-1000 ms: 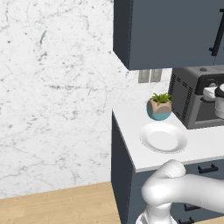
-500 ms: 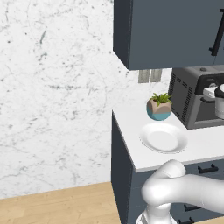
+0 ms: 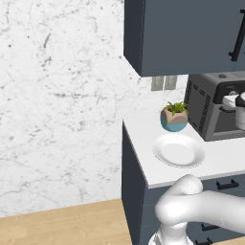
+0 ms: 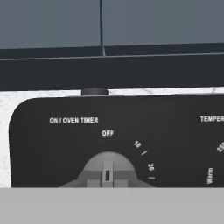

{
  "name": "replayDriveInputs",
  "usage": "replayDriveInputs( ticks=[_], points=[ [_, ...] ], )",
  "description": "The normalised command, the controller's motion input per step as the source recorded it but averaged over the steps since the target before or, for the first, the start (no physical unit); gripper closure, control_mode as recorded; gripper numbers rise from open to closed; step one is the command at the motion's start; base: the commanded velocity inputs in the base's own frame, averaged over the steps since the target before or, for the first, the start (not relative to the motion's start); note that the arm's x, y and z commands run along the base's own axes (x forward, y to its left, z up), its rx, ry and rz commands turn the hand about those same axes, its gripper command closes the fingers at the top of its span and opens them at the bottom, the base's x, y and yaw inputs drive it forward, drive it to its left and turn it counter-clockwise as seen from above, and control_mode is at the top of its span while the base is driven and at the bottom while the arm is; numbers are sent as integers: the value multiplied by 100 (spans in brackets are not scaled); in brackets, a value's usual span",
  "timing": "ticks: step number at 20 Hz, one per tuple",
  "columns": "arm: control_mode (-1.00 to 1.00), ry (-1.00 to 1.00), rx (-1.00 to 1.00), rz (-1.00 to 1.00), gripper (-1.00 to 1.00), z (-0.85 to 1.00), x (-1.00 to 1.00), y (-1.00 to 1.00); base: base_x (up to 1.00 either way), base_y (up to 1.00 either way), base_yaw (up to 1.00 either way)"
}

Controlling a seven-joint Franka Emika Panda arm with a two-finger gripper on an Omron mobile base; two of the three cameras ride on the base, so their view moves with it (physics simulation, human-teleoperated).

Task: Pick up the kebab skewer and baguette bread, and place them inside the toaster oven. Close the toaster oven door and start by setting the timer.

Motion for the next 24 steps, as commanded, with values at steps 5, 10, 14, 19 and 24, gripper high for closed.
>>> replayDriveInputs(
  ticks=[5,10,14,19,24],
  points=[
    [-100,-1,0,0,100,-6,13,0,0,0,0],
    [-100,0,0,0,100,-1,2,0,0,0,0],
    [-100,0,2,0,100,-1,0,0,0,0,0],
    [-100,0,11,0,100,0,0,0,0,0,0],
    [-100,0,20,0,100,0,-3,-1,0,0,0]
  ],
)
